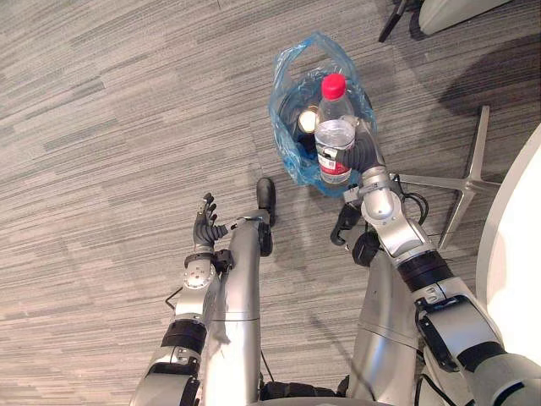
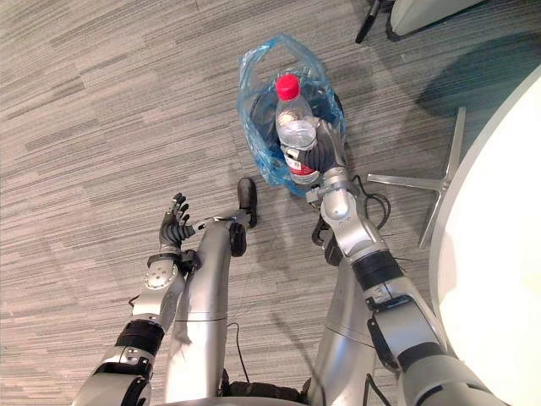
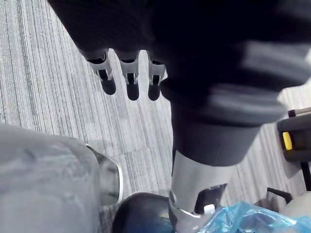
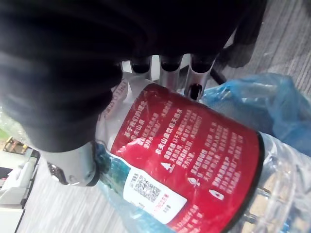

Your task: Gather rubbish on tea table into small bin, then transfer packed bag to large trash can.

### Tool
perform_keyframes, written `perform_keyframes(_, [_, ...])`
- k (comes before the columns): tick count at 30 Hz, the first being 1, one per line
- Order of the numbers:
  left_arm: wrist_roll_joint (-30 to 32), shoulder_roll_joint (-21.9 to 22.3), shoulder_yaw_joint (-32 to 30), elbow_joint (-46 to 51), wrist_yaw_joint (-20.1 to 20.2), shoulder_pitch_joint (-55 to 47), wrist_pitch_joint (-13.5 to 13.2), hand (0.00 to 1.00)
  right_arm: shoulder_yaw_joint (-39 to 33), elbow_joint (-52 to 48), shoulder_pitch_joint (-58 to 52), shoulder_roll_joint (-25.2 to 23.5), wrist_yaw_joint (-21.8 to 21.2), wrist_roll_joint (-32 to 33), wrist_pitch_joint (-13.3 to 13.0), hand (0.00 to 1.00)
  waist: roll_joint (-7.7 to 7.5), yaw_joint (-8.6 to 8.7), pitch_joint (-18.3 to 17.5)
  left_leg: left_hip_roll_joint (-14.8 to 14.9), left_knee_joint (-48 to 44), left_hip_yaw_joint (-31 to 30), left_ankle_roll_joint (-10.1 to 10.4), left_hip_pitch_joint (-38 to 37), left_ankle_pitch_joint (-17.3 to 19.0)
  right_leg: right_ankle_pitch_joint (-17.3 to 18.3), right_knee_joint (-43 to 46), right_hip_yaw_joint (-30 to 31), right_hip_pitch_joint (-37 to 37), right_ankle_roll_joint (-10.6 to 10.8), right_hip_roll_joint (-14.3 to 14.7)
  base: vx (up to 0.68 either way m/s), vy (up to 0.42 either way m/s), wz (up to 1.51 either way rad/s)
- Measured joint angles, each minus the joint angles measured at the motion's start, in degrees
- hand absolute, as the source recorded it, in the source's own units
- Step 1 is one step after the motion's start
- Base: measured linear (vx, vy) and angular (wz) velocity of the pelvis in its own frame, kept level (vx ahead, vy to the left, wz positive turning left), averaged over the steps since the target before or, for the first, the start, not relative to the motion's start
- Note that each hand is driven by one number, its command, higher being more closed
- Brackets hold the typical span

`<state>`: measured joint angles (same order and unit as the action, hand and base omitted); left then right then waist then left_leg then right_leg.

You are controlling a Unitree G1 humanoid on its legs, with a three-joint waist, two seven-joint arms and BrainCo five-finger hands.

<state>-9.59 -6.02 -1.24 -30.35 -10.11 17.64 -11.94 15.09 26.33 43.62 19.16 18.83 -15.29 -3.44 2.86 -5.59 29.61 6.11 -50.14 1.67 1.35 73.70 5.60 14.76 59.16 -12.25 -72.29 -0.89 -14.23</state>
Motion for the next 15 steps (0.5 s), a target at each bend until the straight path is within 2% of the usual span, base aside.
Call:
perform_keyframes(3, [0.0, 0.0, -0.4, 0.2, 0.0, 0.0, 0.0, 0.00, 0.0, 0.0, 0.8, -0.1, 0.0, 0.0, 0.0, 1.00, 0.00, 0.07, 0.0, 0.0, 0.0, 0.0, 0.0, 0.3, 0.0, 0.2, 0.2, -0.1, -0.3, -0.1, -0.1, -0.01, 0.013, 0.03])
perform_keyframes(4, [0.0, 0.1, -0.4, 0.2, -0.1, 0.0, 0.0, 0.00, 0.0, 0.0, 1.1, -0.4, 0.0, 0.0, 0.0, 0.00, -0.01, 0.07, 0.0, -0.1, 0.1, -0.1, 0.0, 0.3, 0.0, 0.3, 0.4, -0.1, -0.3, -0.2, -0.1, -0.01, 0.011, 0.04])
perform_keyframes(15, [0.0, 0.1, -0.7, 0.3, -0.2, 0.0, 0.3, 0.00, 0.6, -1.9, 0.3, -3.3, 0.0, -1.1, -0.3, 0.00, -0.39, 0.20, -0.2, 0.0, 0.2, -0.3, 0.5, 0.3, -0.2, 0.8, 0.7, -0.6, -0.2, -0.6, 0.0, 0.00, 0.002, 0.01])
